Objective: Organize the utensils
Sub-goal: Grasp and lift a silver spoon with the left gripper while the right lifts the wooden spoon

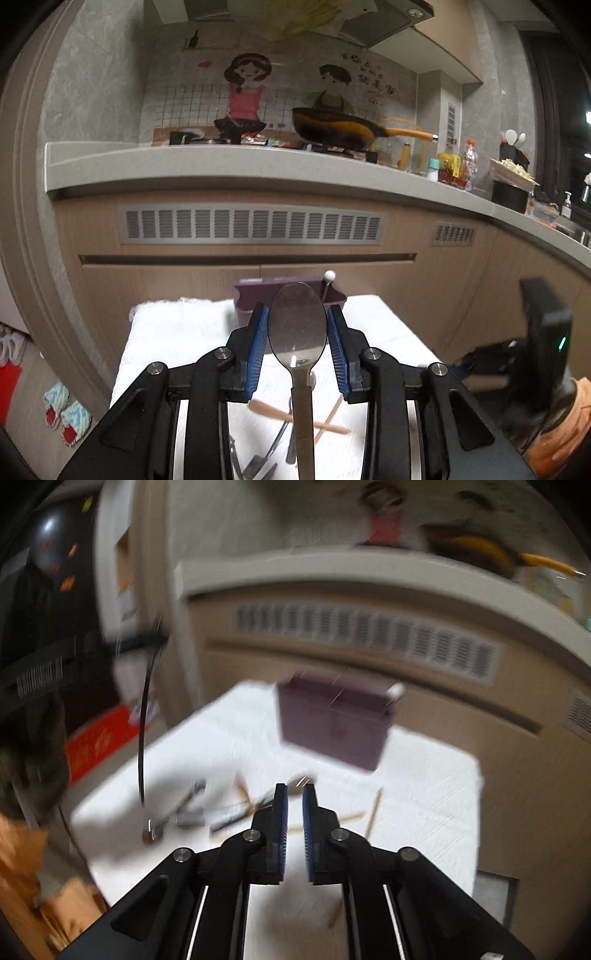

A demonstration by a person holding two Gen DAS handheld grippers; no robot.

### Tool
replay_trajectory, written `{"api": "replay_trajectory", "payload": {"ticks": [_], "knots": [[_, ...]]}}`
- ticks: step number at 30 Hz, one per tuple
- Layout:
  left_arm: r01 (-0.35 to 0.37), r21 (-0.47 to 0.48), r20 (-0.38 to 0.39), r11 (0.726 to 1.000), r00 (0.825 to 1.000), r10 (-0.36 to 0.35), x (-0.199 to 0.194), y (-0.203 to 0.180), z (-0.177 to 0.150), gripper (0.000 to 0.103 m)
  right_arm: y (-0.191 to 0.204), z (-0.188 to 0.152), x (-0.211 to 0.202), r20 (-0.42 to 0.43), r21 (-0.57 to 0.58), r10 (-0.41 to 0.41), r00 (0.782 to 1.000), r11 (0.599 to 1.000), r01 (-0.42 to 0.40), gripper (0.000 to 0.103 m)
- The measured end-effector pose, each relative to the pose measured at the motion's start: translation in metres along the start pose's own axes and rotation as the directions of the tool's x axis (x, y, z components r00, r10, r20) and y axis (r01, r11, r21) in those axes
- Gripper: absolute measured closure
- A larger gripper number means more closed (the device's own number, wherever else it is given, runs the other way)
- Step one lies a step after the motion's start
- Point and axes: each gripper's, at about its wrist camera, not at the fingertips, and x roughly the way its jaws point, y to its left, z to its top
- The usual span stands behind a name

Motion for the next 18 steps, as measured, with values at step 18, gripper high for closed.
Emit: {"api": "replay_trajectory", "payload": {"ticks": [18], "knots": [[-0.086, -0.163, -0.086, 0.983, 0.994, 0.073, 0.032, 0.088, -0.042, 0.070, 0.061, 0.026, 0.201, -0.310, -0.211, 0.188, 0.932, 0.942, -0.260, 0.057]]}}
